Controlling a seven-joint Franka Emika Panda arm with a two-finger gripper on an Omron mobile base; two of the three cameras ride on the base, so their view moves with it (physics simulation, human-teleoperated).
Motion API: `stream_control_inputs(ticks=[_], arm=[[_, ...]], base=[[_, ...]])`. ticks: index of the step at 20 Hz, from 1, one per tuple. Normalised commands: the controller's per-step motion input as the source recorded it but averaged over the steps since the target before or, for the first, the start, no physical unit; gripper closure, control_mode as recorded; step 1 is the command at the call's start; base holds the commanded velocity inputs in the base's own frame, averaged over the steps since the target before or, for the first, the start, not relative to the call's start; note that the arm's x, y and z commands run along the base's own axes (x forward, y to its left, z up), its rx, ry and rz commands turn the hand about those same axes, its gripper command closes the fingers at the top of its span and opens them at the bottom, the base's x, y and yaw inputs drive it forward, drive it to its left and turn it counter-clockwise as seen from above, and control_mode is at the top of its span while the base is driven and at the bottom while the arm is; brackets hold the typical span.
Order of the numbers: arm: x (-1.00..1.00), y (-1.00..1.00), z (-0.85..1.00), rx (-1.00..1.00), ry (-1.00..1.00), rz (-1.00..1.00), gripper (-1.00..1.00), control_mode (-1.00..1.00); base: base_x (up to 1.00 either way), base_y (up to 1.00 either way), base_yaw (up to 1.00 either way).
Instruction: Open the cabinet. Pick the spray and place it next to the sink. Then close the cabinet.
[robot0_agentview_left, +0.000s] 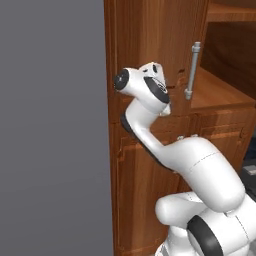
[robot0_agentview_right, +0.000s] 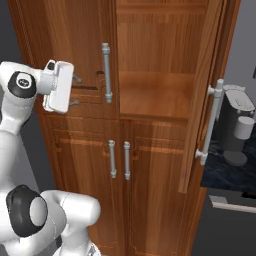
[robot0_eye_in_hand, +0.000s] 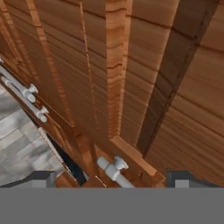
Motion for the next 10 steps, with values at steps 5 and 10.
stream_control_inputs(ticks=[5, 10], arm=[[0.48, -0.82, 0.0, 0.22, -0.01, 0.15, -1.0, -1.0], [-0.08, -0.58, 0.0, 0.23, -0.04, 0.17, -1.0, -1.0]], base=[[0.0, 0.0, 0.0], [0.0, 0.0, 0.0]])
